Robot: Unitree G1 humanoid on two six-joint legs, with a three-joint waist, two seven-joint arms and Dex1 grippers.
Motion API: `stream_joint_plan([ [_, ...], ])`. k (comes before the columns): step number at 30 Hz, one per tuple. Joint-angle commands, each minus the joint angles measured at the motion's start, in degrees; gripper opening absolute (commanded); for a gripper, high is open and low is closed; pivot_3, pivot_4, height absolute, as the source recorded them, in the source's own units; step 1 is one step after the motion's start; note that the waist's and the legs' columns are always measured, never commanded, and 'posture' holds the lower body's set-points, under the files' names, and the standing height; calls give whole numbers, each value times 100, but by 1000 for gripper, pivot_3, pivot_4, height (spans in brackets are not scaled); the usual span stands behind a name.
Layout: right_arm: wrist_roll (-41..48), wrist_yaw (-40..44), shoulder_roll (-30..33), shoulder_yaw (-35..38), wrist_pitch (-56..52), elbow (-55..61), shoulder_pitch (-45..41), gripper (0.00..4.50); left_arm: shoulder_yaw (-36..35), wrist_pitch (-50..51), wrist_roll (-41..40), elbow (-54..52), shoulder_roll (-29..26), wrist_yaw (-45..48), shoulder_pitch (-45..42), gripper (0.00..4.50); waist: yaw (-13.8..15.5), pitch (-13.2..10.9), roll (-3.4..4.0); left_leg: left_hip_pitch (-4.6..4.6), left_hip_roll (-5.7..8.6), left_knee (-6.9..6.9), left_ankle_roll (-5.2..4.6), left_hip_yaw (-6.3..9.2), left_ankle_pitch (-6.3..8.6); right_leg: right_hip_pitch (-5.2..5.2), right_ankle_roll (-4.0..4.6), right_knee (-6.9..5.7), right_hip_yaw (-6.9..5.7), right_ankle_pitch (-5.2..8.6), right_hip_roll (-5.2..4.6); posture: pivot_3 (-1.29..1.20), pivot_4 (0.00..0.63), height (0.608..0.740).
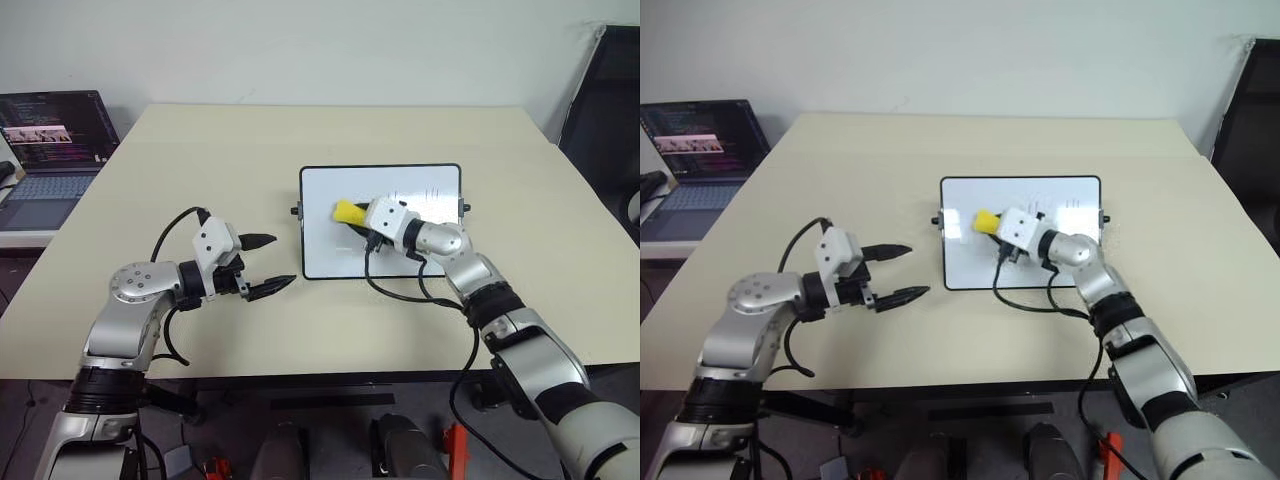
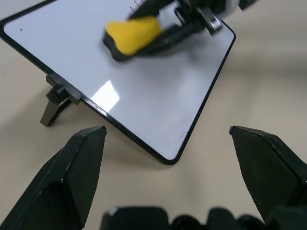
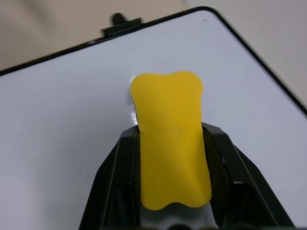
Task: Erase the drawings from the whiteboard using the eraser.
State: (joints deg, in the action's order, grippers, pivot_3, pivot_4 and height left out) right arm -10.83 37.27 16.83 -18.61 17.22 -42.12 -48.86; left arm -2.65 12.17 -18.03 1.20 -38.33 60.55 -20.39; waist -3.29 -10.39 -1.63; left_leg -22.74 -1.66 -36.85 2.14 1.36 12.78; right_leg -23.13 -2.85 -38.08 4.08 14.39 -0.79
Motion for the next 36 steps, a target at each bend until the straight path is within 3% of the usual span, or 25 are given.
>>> stream_joint_plan([
  [1, -168, 620, 158, -321, -286, 117, 490, 1362, -16, -21, -103, -42, 17, 36, -147, 4500, -2, 0, -1, 0, 0, 0, 0, 0, 0, 0, 0, 0, 0, 0, 0, 0, 150, 740],
  [6, -108, 908, 302, -304, -499, 549, 770, 1360, 8, 15, -148, -27, 59, 96, -286, 4500, -8, 0, 0, 3, -1, -2, 0, 0, -1, 0, 2, -3, 1, 1, 3, 0, 150, 740],
  [10, 627, 1200, 479, 279, -1153, 1585, 845, 1359, -35, 108, -277, -5, 112, 156, -560, 4500, 22, -2, 0, -1, -1, -6, -1, 1, -1, -1, 2, -1, 1, 0, 3, 0, 150, 740],
  [14, 1673, 1737, 1264, 1083, -2657, 3861, 1151, 1359, -398, 464, -741, 26, 357, -187, -1093, 4500, 147, -20, 8, -37, 5, -6, 1, 8, 0, -21, -35, 10, -7, -14, -3, 0, 150, 740],
  [19, 2941, 1938, 2240, 2297, -4288, 5419, 1417, 1357, -325, 757, -746, -180, 284, -350, -1483, 4500, 144, -20, 8, -60, 3, 2, 16, 15, 15, -39, -18, 17, -15, -11, -3, 0, 150, 740],
  [23, 3051, 1856, 2946, 3005, -4524, 5295, 1651, 1356, 183, 1015, -406, -491, -30, -203, -1631, 4500, 138, -21, 8, -60, 3, 12, 26, 9, 34, -38, -15, 33, -13, 4, -3, 0, 150, 740],
  [28, 2950, 2070, 3608, 3338, -4297, 4943, 2234, 1356, 386, 1102, -302, -546, -57, -219, -1841, 4500, 142, -22, 6, -63, 4, 11, 25, 7, 37, -38, -16, 39, -14, 9, -4, 0, 150, 740],
  [36, 2916, 2097, 3798, 3364, -3925, 4452, 2544, 1356, 525, 1194, -227, -510, 27, -260, -1864, 4500, 88, -23, 7, -61, 3, 2, 24, 2, 36, -38, -37, 32, -7, 22, -2, 0, 150, 740],
])
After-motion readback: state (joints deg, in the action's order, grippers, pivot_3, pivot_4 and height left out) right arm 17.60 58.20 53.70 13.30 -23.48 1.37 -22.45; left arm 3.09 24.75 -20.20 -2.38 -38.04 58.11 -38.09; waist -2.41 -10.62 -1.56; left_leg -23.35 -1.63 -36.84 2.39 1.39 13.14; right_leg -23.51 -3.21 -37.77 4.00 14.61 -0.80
